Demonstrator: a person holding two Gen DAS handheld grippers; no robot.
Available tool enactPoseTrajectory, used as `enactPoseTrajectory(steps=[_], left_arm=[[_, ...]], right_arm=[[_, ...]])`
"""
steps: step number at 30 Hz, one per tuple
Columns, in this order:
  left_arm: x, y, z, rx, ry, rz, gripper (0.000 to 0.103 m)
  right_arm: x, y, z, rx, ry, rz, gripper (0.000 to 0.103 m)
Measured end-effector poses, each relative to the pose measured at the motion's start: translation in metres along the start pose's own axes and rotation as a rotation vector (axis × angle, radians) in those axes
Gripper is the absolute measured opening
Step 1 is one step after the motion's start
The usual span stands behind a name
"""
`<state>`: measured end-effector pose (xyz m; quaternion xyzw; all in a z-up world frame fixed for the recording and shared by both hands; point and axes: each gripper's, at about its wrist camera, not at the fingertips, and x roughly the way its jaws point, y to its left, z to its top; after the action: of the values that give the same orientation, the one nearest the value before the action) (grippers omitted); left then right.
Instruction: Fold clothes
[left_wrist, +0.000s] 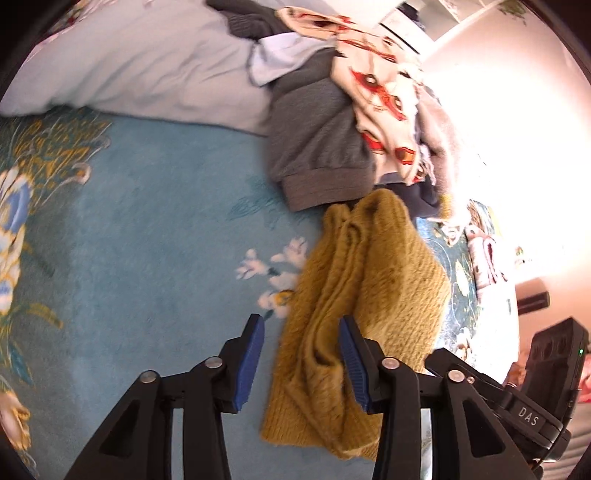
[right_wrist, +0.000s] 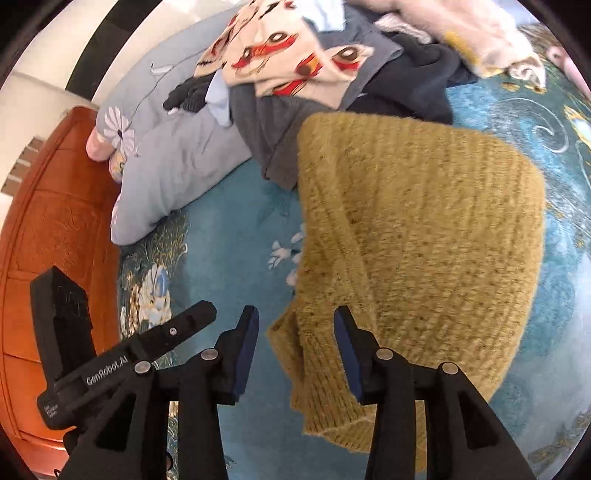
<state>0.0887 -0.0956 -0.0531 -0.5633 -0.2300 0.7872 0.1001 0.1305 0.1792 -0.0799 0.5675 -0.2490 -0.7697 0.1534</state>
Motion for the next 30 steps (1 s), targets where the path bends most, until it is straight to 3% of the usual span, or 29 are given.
enactPoseTrajectory(steps=[2, 8, 12, 16, 21, 24, 27, 30], left_arm=[[0.010, -0.017, 0.007, 0.055, 0.006, -0.015, 0.059], [0.047, -0.068, 0.003, 0.185, 0.090, -0.035, 0.061], [0.063, -0.097, 0.003, 0.304, 0.058, 0.066, 0.062], [0.084, -0.113, 0.017, 0.320, 0.067, 0.165, 0.062], [0.087, -0.108, 0.016, 0.351, 0.078, 0.255, 0.062], [0.079, -0.079, 0.013, 0.307, 0.090, 0.241, 0.061], [0.075, -0.047, 0.012, 0.257, 0.098, 0.302, 0.062], [0.067, -0.021, 0.011, 0.173, 0.096, 0.303, 0.062]], right_arm=[[-0.018, -0.028, -0.002, 0.090, -0.040, -0.012, 0.044], [-0.047, -0.105, -0.018, 0.342, -0.080, -0.066, 0.044], [-0.049, -0.131, -0.037, 0.408, -0.069, -0.081, 0.044], [-0.040, -0.141, -0.047, 0.434, -0.036, -0.088, 0.044], [-0.041, -0.143, -0.047, 0.422, -0.036, -0.090, 0.044], [-0.047, -0.149, -0.048, 0.424, -0.052, -0.080, 0.044], [-0.049, -0.152, -0.048, 0.416, -0.061, -0.062, 0.044], [-0.042, -0.148, -0.051, 0.398, -0.037, -0.039, 0.044]])
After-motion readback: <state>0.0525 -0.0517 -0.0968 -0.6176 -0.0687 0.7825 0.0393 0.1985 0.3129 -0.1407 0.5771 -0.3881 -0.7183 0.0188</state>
